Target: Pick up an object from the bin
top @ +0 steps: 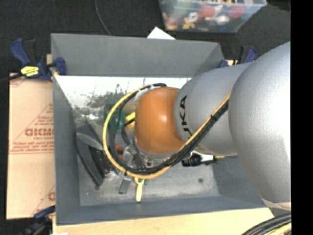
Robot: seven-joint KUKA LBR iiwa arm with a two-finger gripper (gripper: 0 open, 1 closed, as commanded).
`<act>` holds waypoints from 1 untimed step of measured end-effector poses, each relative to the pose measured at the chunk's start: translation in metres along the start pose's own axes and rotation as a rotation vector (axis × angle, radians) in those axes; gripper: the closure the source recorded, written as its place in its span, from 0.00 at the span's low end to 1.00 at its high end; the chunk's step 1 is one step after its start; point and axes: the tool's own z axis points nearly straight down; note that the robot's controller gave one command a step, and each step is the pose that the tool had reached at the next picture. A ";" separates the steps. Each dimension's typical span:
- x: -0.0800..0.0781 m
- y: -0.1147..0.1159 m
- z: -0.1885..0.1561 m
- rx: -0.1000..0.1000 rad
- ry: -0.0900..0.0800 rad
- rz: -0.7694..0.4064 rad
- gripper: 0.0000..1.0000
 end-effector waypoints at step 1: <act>-0.013 0.015 -0.005 0.000 -0.001 -0.271 0.00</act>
Offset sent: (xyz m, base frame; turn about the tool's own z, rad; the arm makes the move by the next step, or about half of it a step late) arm 0.0108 -0.0084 0.0386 0.1622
